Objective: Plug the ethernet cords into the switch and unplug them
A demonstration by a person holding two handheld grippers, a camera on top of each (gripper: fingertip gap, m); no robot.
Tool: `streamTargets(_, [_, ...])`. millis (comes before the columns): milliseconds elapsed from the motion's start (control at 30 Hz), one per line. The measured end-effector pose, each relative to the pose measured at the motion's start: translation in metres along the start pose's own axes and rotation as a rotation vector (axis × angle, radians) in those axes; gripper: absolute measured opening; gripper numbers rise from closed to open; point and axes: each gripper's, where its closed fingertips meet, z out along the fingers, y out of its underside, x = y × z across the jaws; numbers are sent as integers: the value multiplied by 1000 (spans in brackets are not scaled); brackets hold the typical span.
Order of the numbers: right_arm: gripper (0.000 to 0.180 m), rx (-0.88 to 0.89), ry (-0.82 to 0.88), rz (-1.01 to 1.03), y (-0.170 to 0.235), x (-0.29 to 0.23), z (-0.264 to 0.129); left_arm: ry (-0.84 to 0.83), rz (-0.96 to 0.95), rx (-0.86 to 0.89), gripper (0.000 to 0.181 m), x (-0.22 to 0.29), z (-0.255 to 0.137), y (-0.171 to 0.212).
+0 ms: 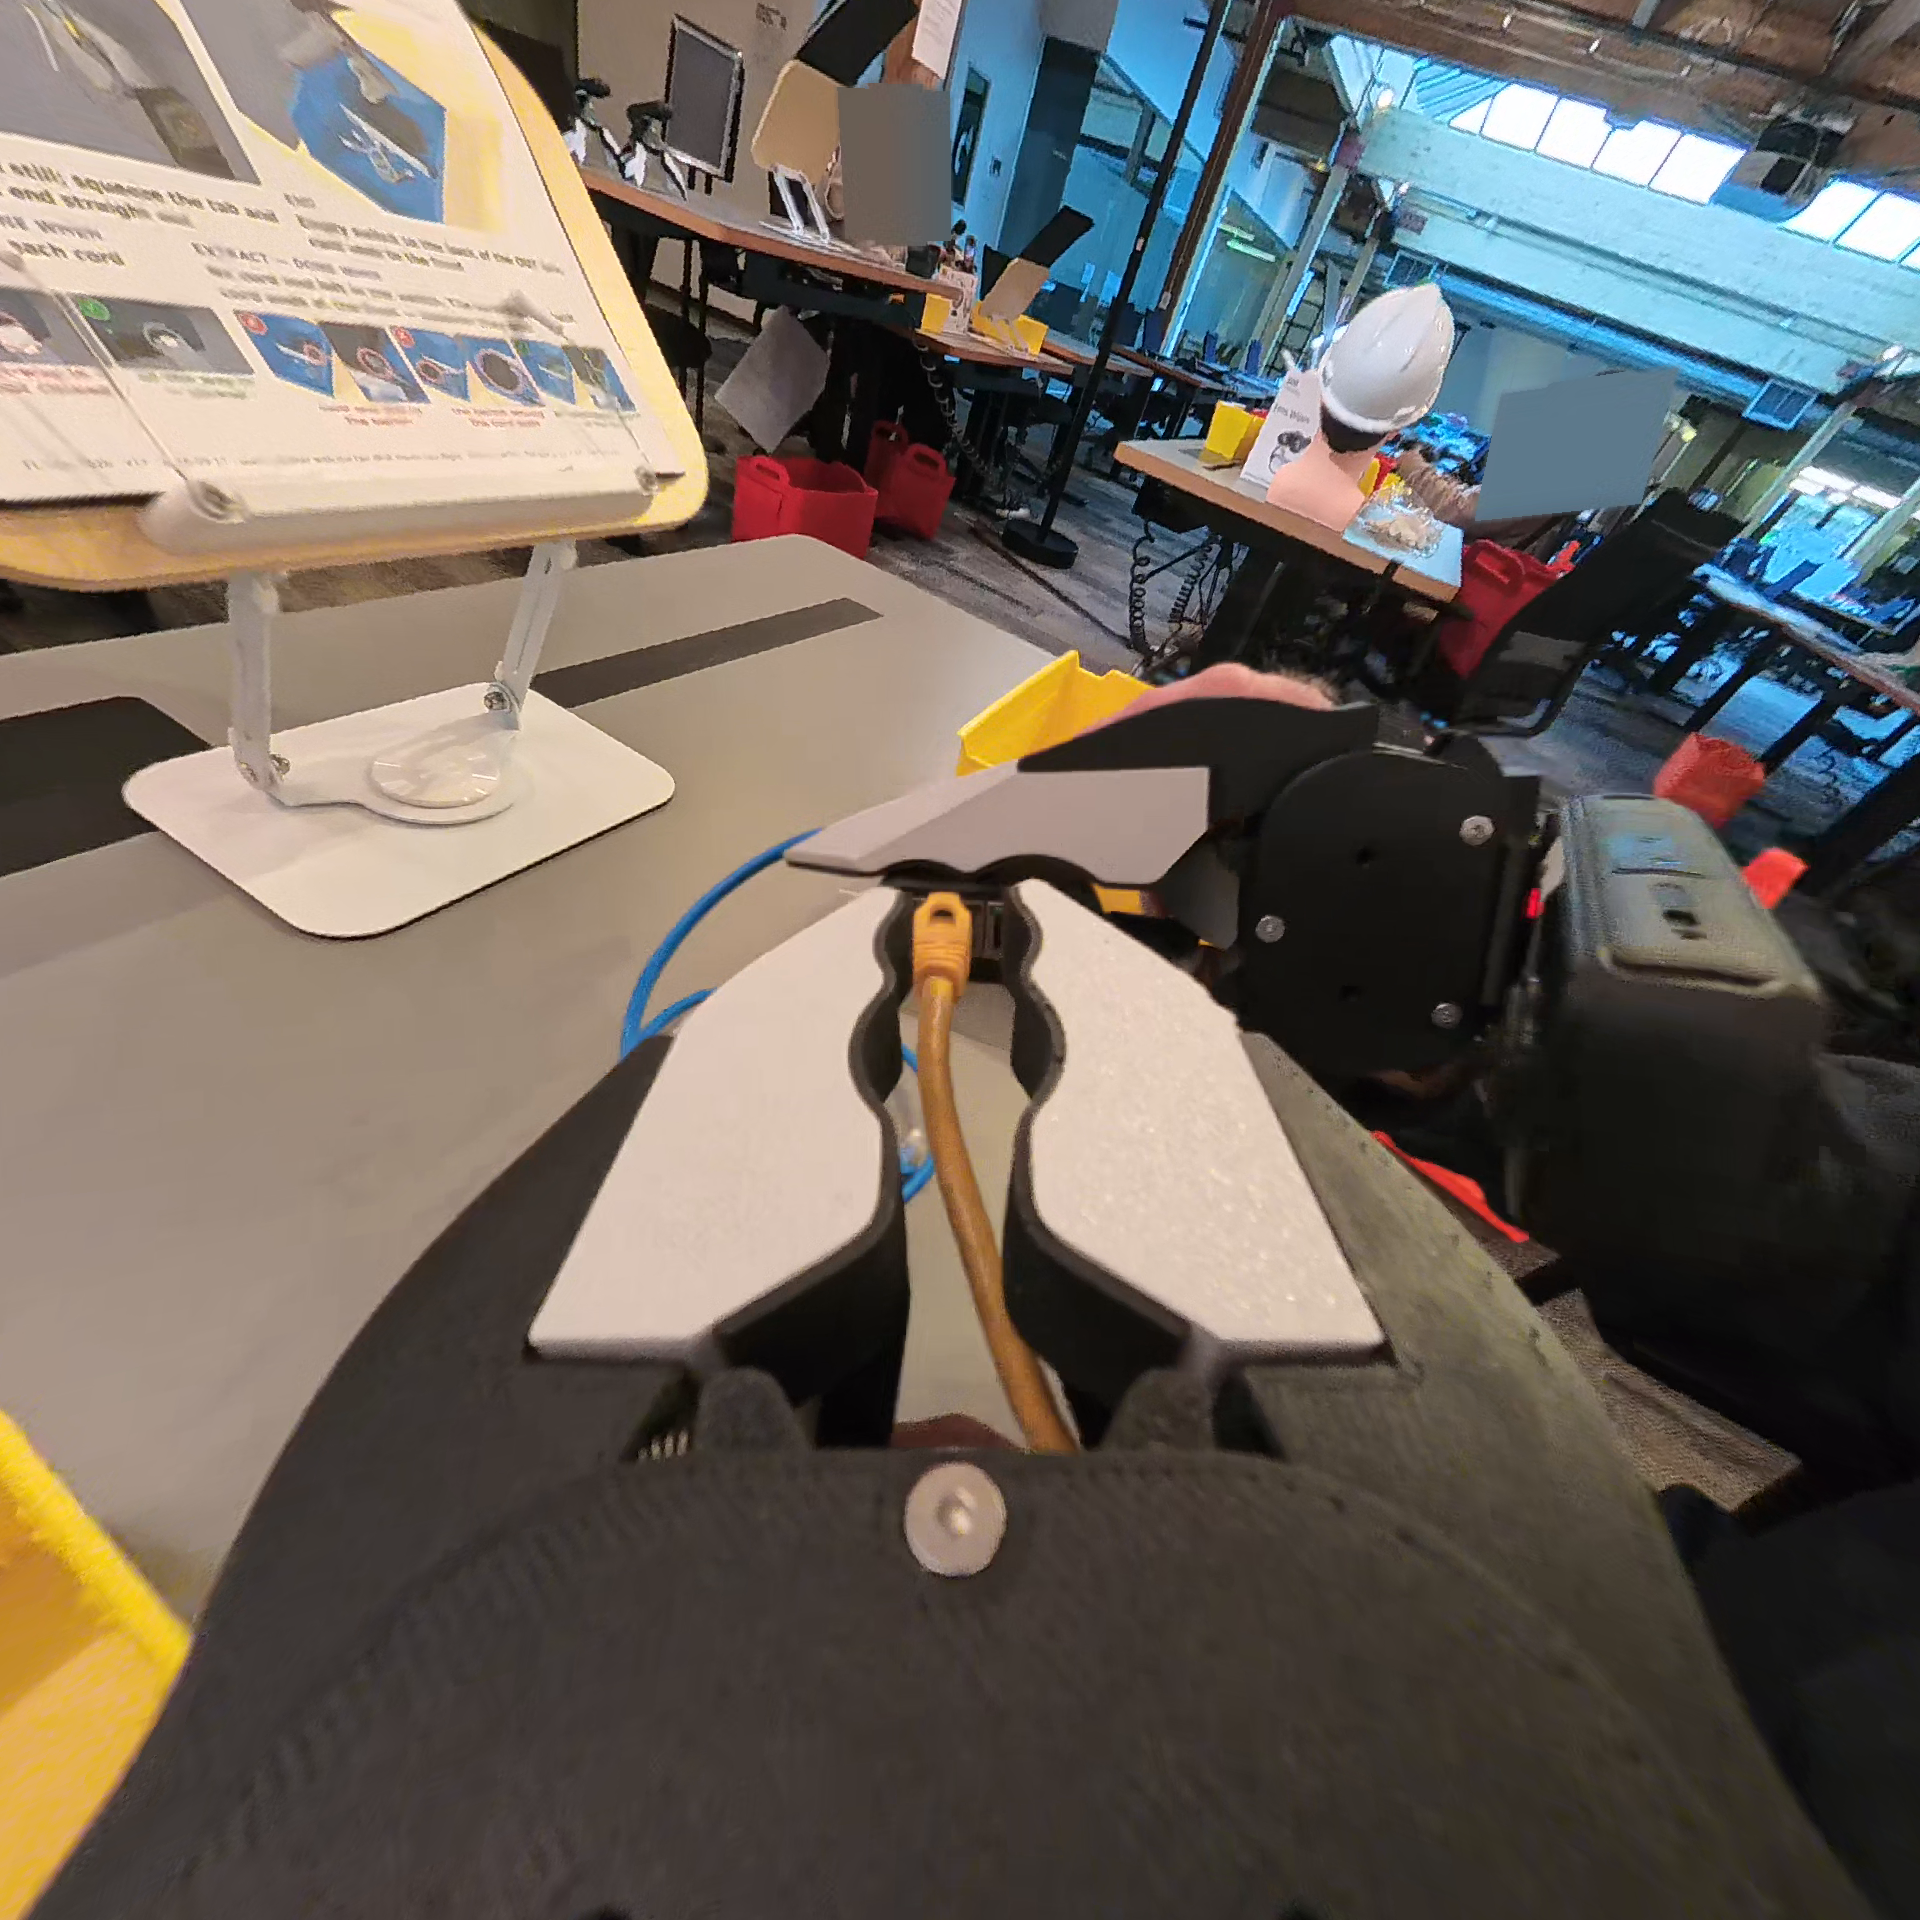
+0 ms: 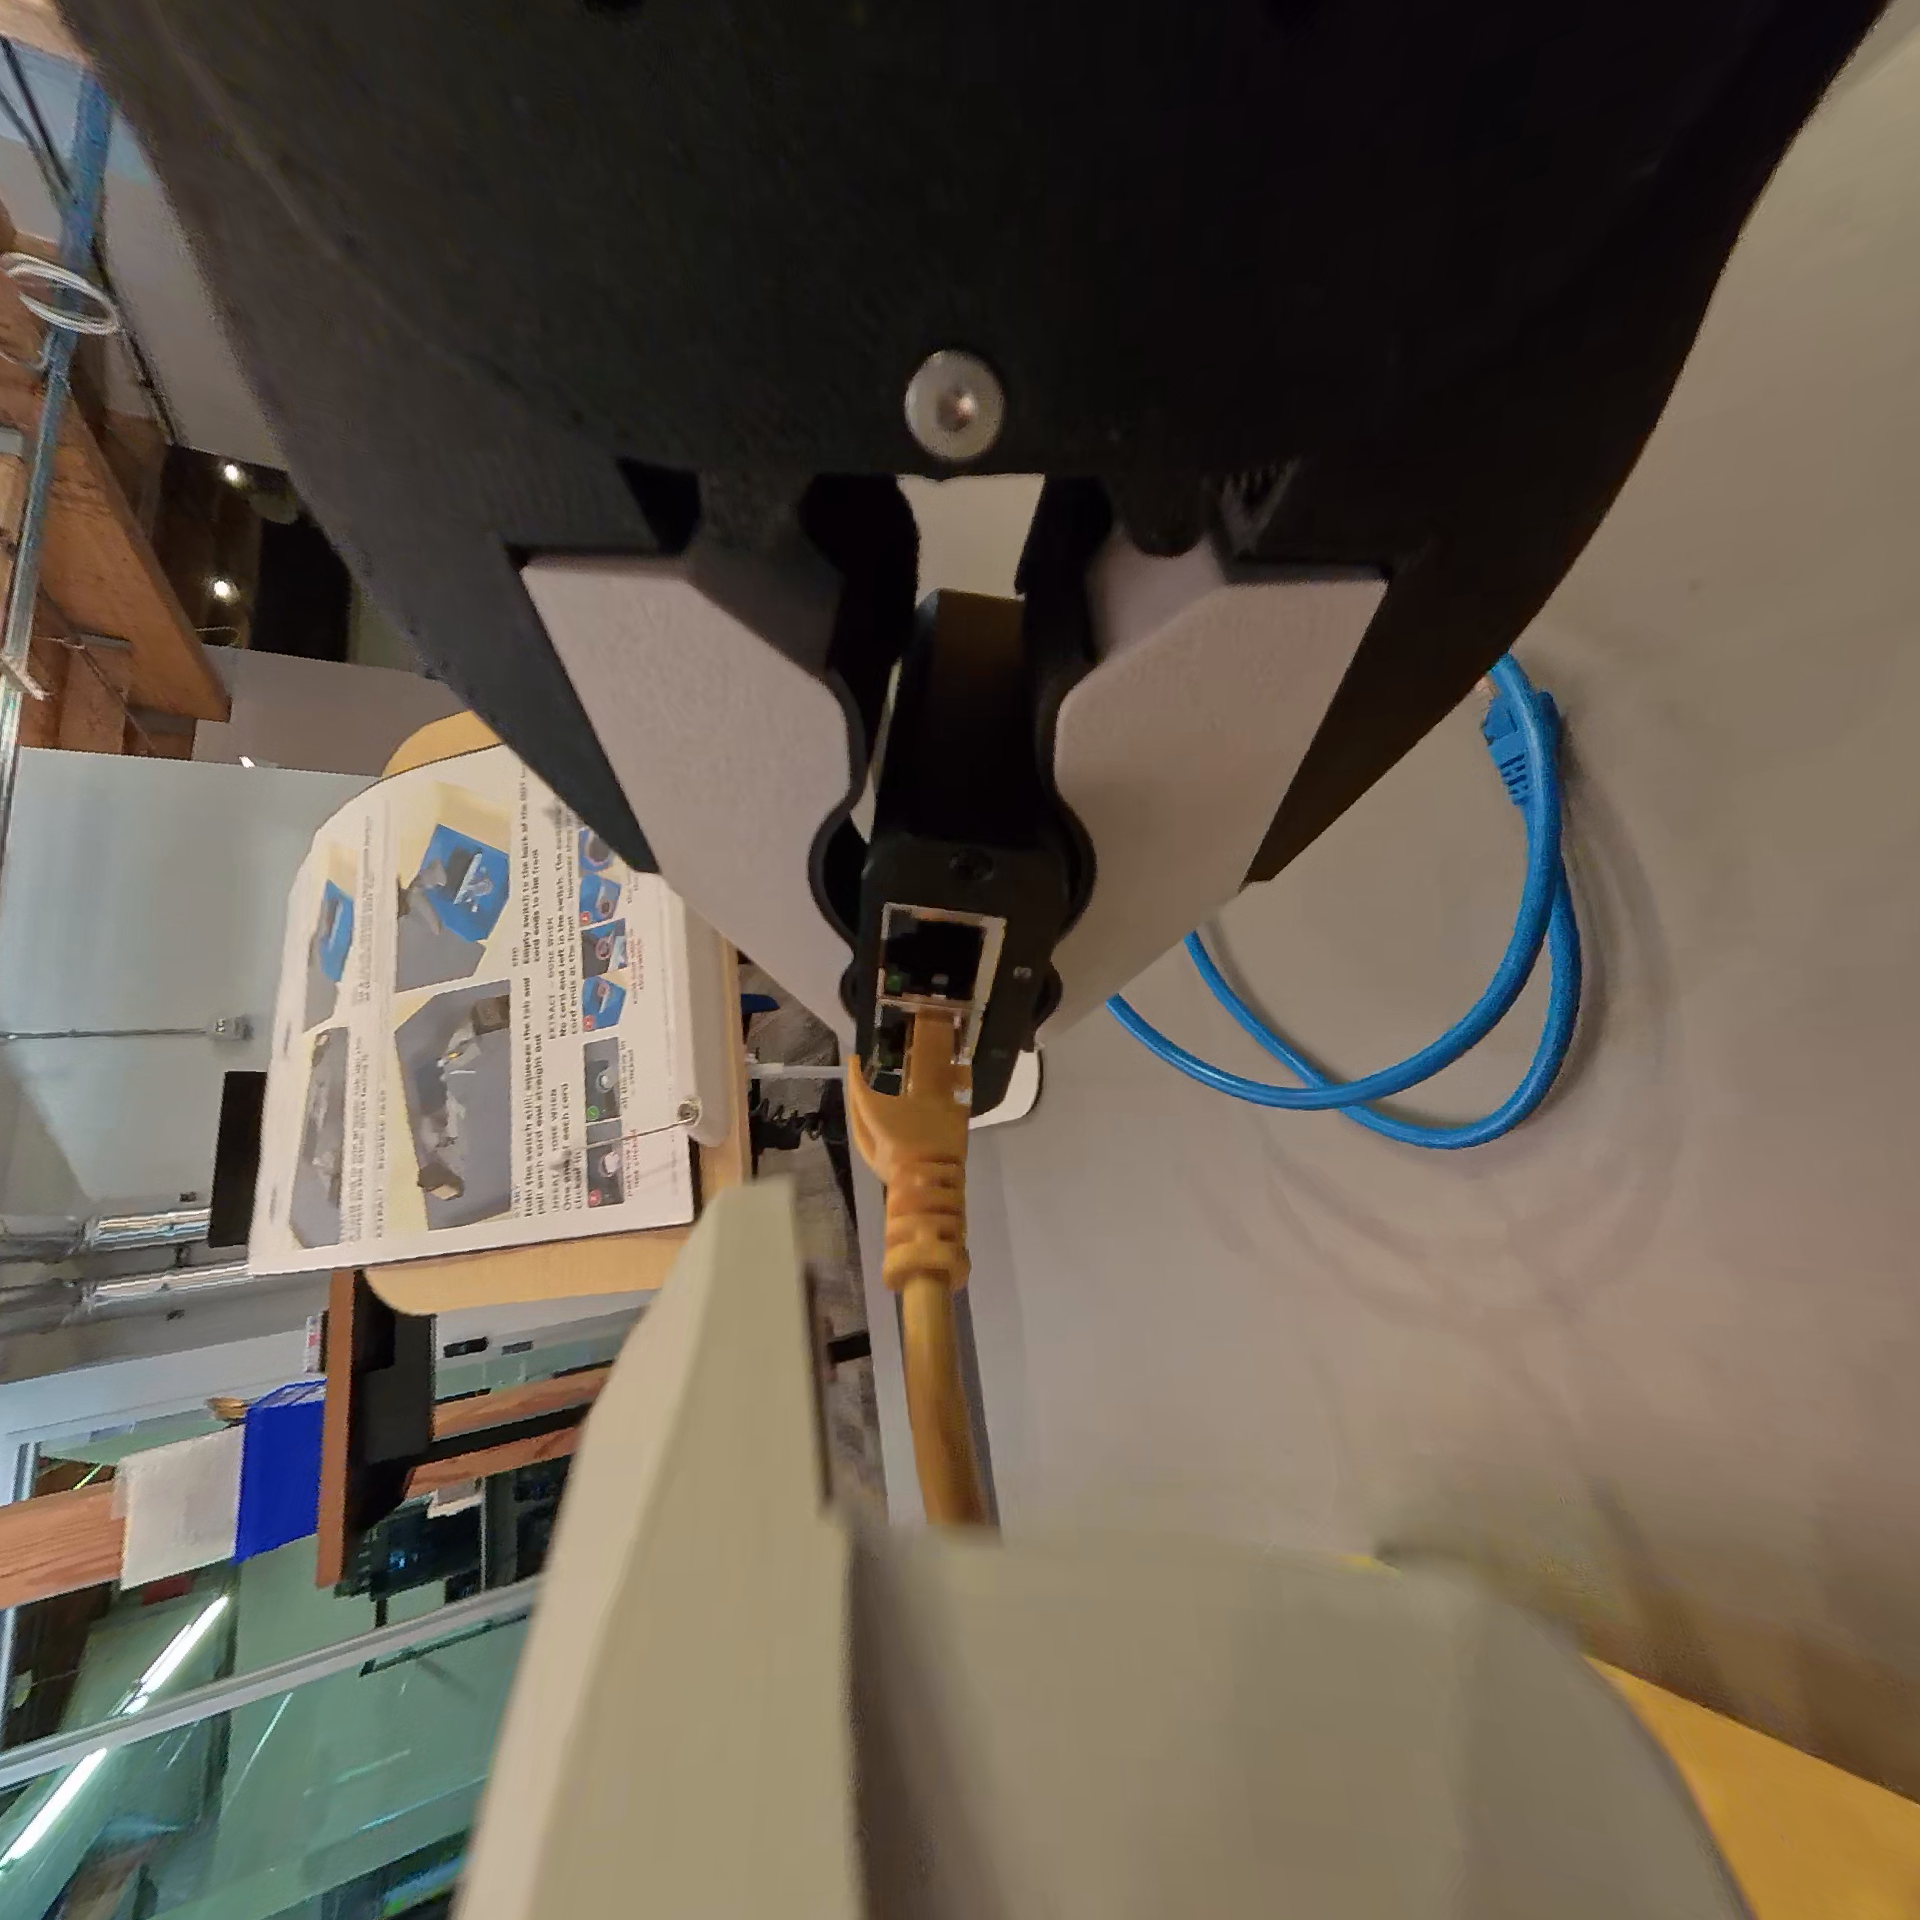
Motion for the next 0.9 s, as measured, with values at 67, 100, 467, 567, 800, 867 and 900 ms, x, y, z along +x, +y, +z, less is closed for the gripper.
streamTargets(67, [23, -17, -10, 13, 7, -1, 3, -28, 27, -2, 19, -6, -8, -9])
streamTargets(100, [23, -25, -14, 20, 10, -1, 4, -37, 32, -4, 20, -9, -13, -13])
streamTargets(467, [24, -133, -146, 62, 51, -25, 22, -242, 177, -125, 20, -51, -100, -49])
streamTargets(567, [24, -165, -188, 69, 61, -35, 27, -339, 225, -269, 23, -66, -125, -28])
streamTargets(800, [24, -239, -299, 53, 81, -64, 36, -524, 188, -627, 31, -101, -188, 70])
streamTargets(867, [23, -260, -349, 55, 85, -75, 37, -554, 123, -730, 37, -108, -203, 100])
streamTargets(900, [23, -283, -373, 54, 89, -80, 38, -582, 109, -769, 37, -112, -210, 111])
